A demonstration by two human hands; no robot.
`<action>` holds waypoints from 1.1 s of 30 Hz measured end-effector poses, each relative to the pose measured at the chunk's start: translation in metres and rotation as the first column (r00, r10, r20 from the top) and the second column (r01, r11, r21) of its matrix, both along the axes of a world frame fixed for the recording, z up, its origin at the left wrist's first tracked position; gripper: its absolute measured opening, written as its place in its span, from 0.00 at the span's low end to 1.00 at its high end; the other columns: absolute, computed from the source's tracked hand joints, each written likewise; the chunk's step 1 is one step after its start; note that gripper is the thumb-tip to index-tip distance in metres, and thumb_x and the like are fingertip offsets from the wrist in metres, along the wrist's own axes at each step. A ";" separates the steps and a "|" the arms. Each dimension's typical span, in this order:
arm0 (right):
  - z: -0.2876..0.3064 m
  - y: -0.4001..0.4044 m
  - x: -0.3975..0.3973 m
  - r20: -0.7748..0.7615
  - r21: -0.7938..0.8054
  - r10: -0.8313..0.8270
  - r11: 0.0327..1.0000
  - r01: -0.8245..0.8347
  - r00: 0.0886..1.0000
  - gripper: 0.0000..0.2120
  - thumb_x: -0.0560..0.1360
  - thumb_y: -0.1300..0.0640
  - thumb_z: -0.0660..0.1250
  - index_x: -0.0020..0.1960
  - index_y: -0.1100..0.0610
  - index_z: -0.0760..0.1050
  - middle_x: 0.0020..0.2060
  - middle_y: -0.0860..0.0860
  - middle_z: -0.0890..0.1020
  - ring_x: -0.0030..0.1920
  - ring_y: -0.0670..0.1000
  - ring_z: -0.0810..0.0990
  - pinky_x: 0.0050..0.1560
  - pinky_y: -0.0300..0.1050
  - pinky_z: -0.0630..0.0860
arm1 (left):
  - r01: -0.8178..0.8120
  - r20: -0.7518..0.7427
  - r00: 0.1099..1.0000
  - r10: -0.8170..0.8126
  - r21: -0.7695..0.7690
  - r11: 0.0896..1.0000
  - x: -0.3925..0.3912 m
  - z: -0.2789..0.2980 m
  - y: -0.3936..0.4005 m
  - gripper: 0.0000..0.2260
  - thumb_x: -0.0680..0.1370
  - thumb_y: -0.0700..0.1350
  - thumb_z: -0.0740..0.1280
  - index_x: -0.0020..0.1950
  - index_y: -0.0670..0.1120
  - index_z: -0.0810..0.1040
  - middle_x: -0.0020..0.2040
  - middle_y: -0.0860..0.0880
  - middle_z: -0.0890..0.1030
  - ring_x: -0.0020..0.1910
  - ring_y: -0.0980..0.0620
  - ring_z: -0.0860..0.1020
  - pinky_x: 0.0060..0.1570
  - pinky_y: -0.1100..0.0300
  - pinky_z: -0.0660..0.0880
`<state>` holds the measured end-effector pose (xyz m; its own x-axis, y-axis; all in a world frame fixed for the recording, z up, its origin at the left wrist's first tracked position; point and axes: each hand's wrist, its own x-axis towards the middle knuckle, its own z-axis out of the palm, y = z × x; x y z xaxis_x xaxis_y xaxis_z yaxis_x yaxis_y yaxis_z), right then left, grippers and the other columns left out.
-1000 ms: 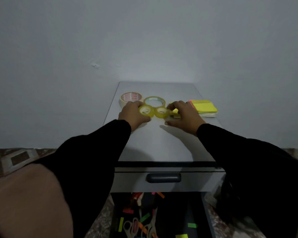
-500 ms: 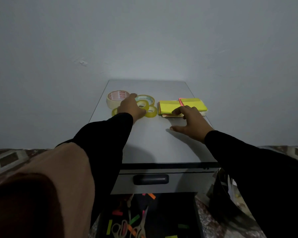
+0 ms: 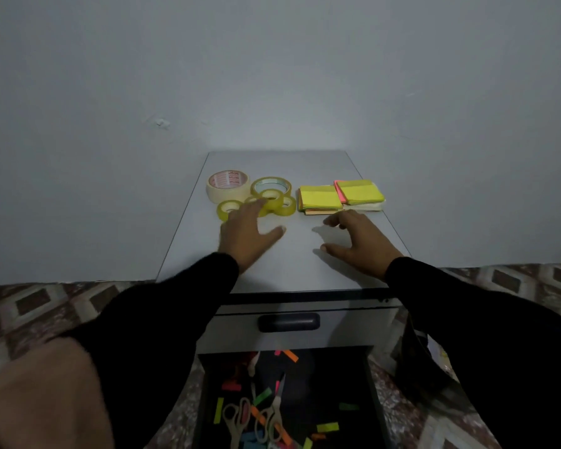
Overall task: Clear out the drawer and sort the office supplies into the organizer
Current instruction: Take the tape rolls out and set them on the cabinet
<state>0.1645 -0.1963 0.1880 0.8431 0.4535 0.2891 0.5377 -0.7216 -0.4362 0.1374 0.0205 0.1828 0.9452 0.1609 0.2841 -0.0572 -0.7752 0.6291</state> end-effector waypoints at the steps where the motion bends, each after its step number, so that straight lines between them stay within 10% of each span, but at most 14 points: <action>1: 0.000 -0.001 -0.009 -0.005 -0.007 0.003 1.000 -0.003 1.000 0.21 0.72 0.54 0.70 0.62 0.58 0.72 0.59 0.54 0.74 0.59 0.54 0.71 0.59 0.44 0.65 | 0.020 0.003 1.000 -0.021 0.011 1.000 -0.017 -0.003 -0.002 0.34 0.69 0.61 0.67 0.71 0.47 0.67 0.69 0.47 0.71 0.67 0.47 0.68 0.65 0.55 0.65; 8: -0.016 -0.016 -0.087 0.032 -0.043 0.094 0.995 -0.092 0.995 0.22 0.73 0.55 0.70 0.64 0.59 0.70 0.60 0.55 0.74 0.59 0.56 0.71 0.58 0.45 0.67 | 0.128 0.206 0.968 -0.140 0.070 0.989 -0.116 -0.032 -0.005 0.28 0.70 0.58 0.63 0.62 0.41 0.76 0.60 0.45 0.78 0.59 0.45 0.76 0.61 0.58 0.69; 33: -0.211 -0.021 -0.199 -0.443 -0.292 0.058 0.934 -0.205 0.895 0.28 0.72 0.54 0.71 0.68 0.59 0.66 0.63 0.57 0.69 0.64 0.58 0.68 0.63 0.49 0.67 | 0.079 -0.343 0.939 -0.011 0.184 0.980 -0.239 -0.222 0.018 0.33 0.74 0.54 0.68 0.75 0.44 0.60 0.73 0.41 0.64 0.72 0.41 0.62 0.69 0.45 0.61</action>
<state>-0.0344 -0.2171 -0.0228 0.7759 0.5743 -0.2610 0.4561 -0.7965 -0.3969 -0.1019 0.0389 -0.0389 0.9954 0.0902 -0.0327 0.0951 -0.8848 0.4562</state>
